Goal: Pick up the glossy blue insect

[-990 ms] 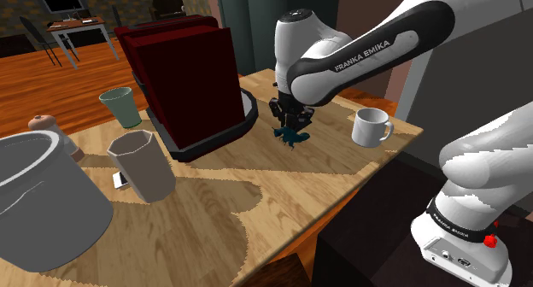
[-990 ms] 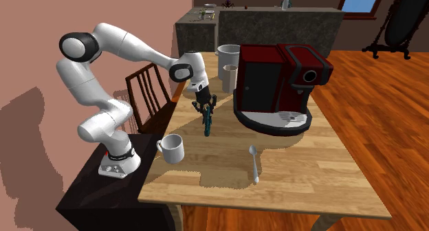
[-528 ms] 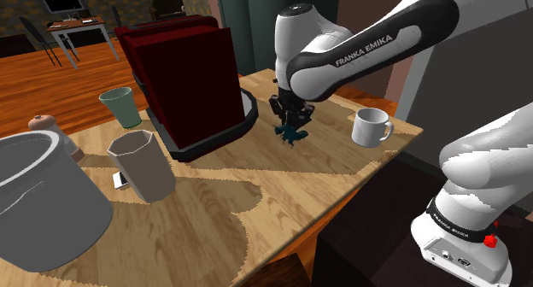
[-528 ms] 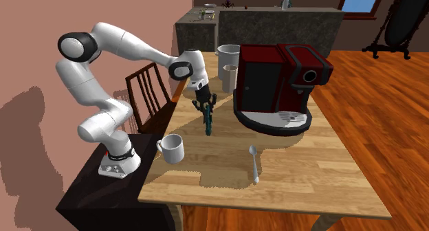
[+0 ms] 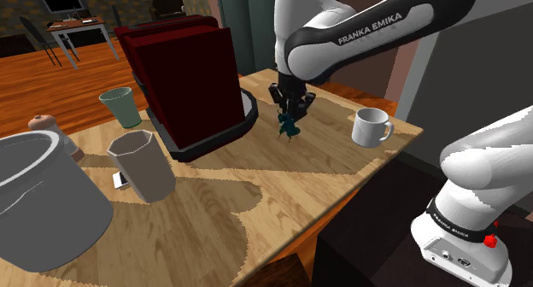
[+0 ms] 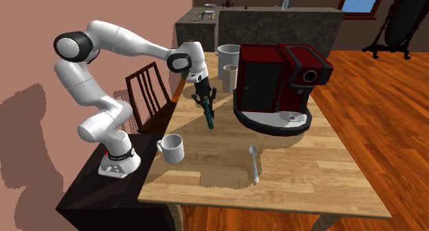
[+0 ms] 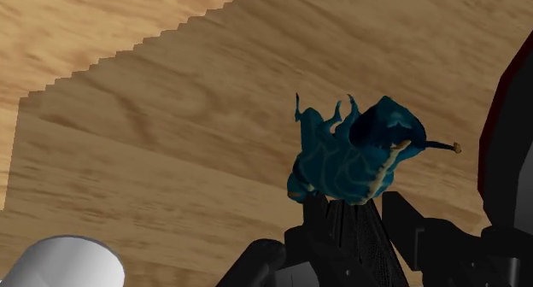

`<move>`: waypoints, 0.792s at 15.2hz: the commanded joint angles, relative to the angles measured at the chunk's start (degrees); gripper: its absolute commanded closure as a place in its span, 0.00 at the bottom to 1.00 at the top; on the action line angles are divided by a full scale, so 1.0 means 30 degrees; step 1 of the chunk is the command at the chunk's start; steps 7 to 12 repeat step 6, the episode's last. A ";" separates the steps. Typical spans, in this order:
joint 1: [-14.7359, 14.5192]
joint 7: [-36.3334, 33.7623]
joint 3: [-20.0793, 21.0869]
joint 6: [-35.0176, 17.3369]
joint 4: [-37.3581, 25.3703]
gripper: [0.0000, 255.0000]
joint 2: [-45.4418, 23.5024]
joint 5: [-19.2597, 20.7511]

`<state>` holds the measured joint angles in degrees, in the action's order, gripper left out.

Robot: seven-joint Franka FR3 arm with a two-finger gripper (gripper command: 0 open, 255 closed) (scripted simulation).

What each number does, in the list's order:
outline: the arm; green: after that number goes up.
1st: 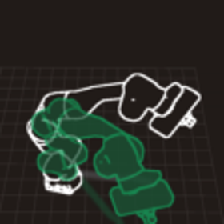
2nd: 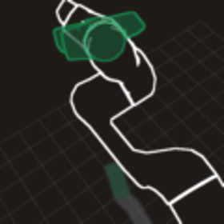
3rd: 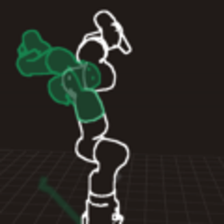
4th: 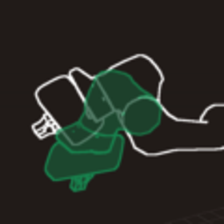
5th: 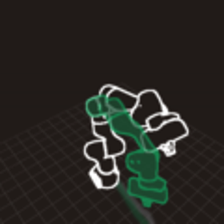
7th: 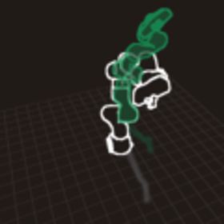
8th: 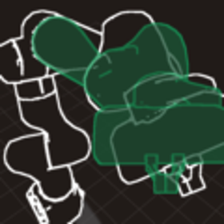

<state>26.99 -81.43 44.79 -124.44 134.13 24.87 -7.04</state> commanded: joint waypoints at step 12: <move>-0.0112 0.0297 -0.0464 0.1466 -0.1103 1.00 0.0399 -0.0093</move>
